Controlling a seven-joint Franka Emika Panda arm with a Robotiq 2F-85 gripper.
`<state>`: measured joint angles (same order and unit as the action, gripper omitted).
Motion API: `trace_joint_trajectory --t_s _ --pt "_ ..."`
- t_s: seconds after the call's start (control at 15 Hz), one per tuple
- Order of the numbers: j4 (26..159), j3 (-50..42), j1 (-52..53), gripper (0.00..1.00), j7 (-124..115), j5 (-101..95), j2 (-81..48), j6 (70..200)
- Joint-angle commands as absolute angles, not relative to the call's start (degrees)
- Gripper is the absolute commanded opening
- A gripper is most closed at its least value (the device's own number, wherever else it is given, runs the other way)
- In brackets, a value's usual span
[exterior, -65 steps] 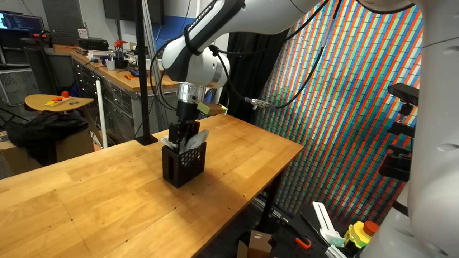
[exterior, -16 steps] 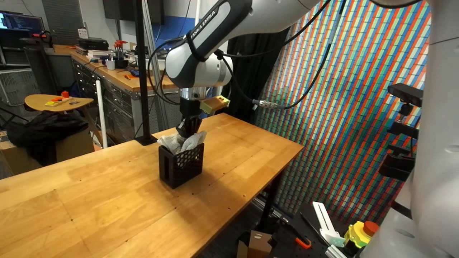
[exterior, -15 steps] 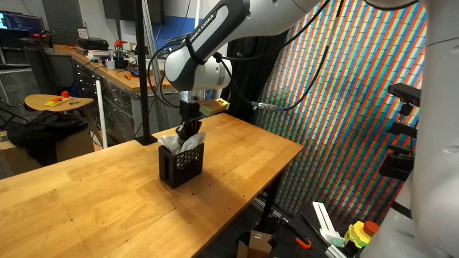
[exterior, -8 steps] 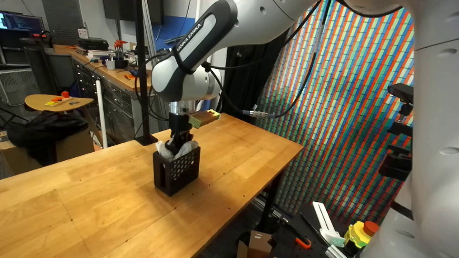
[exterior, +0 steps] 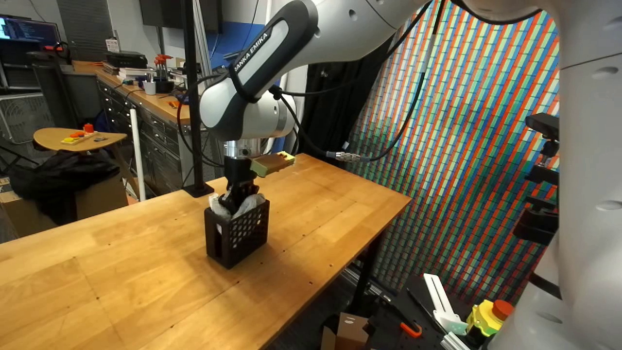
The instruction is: Put the white towel in the black basket.
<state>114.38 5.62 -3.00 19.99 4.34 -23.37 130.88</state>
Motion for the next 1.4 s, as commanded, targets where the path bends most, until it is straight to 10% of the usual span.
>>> trace_joint_trajectory --t_s 0.0,1.33 --pt "115.3 5.6 -3.4 0.01 19.2 6.7 -24.7 132.4" --pt "119.3 3.1 -1.6 0.01 15.1 1.9 -15.7 129.7"
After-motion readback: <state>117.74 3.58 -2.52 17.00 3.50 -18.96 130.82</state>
